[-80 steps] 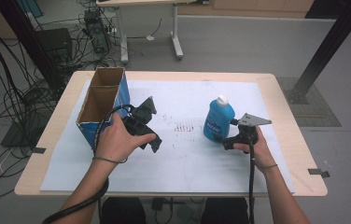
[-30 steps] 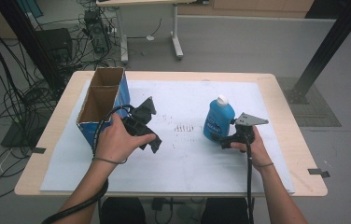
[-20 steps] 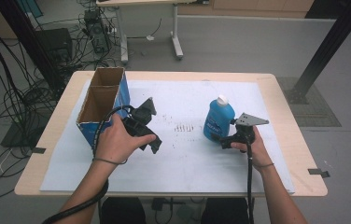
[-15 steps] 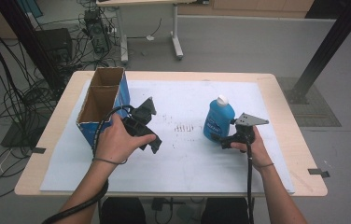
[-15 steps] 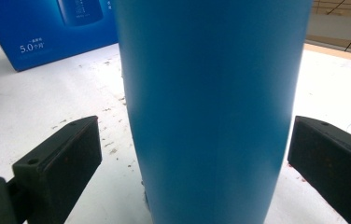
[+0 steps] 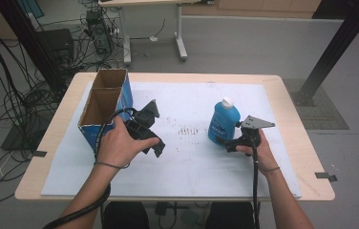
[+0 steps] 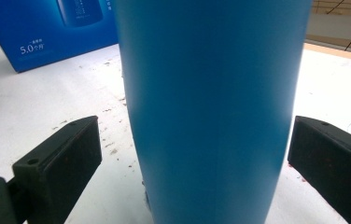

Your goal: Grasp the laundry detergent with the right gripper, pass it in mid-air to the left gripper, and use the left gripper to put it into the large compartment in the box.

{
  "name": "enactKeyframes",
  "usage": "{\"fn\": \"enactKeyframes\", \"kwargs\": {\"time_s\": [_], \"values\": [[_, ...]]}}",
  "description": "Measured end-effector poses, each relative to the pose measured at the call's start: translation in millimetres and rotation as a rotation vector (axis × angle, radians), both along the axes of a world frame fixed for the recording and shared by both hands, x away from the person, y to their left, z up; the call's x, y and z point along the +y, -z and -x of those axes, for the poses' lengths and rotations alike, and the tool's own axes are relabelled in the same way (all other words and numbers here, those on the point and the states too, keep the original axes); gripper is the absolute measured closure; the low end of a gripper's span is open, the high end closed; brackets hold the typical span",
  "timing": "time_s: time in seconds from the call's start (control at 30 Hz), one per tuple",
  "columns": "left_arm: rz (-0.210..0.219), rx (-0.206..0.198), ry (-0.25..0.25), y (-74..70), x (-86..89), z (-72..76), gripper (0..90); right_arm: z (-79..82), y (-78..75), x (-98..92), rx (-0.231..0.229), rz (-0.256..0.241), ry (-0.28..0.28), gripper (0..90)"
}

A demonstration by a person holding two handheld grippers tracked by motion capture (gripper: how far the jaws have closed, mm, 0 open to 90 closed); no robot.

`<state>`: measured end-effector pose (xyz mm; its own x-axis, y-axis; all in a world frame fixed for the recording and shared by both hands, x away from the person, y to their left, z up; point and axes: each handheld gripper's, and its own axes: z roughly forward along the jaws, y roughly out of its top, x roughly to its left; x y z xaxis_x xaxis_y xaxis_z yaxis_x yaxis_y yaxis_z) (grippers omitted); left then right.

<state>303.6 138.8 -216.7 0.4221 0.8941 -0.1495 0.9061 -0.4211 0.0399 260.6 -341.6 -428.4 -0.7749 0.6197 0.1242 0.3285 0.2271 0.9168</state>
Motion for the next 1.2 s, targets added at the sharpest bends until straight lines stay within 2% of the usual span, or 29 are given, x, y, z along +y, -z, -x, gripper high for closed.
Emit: {"fn": "enactKeyframes", "kwargs": {"time_s": [0.73,1.2], "values": [[0.002,-0.002,-0.001,-0.9,0.2,1.1,6.7,1.3,0.1,-0.7,-0.002,-0.002,0.002,2.3],[0.000,0.004,0.004,0.1,-1.3,-0.5,6.7,1.3,3.3,-1.6,0.002,-0.022,0.000,1.6]]}}
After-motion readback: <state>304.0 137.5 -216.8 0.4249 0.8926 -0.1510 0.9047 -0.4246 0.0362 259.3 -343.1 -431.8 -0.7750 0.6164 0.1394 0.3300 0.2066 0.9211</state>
